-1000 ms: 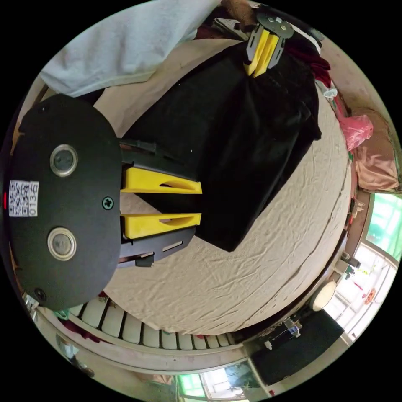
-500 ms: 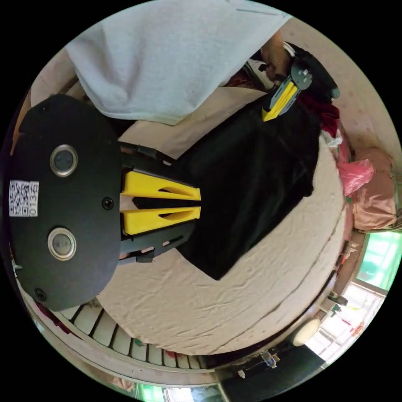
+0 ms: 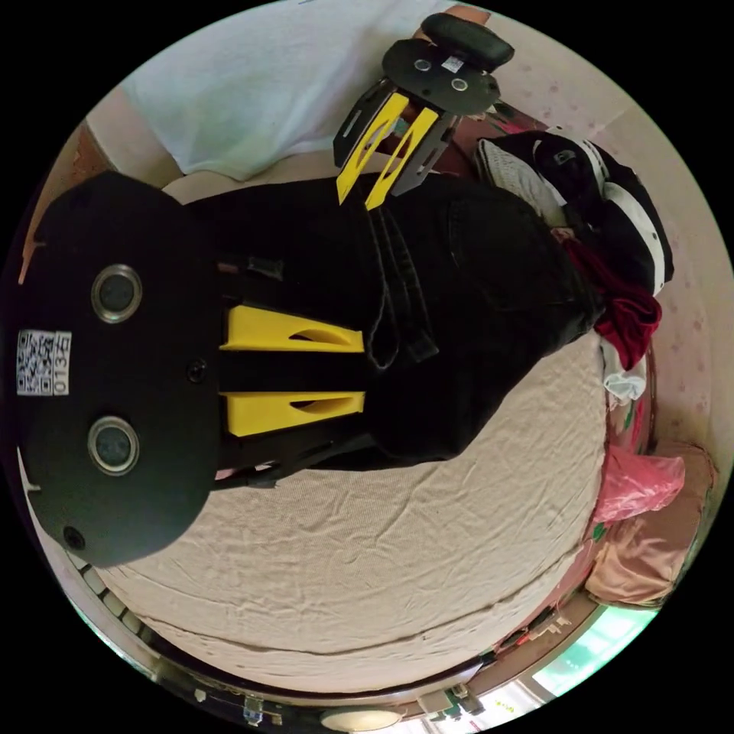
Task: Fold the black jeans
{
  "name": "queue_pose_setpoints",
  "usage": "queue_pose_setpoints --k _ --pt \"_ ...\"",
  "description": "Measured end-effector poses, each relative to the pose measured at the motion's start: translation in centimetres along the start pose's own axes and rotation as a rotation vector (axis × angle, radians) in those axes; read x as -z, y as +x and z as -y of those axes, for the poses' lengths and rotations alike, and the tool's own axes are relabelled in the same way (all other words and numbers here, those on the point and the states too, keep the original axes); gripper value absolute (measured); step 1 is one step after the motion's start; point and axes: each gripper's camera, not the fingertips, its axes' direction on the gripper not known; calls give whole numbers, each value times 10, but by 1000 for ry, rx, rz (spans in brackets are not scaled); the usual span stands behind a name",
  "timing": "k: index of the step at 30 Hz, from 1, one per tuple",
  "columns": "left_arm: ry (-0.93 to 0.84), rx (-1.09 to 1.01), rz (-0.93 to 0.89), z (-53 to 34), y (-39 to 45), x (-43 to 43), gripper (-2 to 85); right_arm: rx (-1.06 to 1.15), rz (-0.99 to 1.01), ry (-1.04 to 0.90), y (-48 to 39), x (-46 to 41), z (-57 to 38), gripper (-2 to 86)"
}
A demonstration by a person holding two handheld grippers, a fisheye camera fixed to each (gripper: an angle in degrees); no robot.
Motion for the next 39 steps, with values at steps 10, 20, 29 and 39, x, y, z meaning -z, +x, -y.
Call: queue_pose_setpoints --k 10,20,29,39 --pt "115 59 58 -50 -24 20 3 16 -271 105 -20 12 7 39" --pt "200 128 -7 -134 -57 48 -2 -177 -196 226 1 45 -2 29" --pt "145 81 -20 -157 -84 15 -1 -74 -150 -35 1 -31 62 5" --pt "443 869 -65 -387 -211 80 71 60 68 251 17 35 123 77"
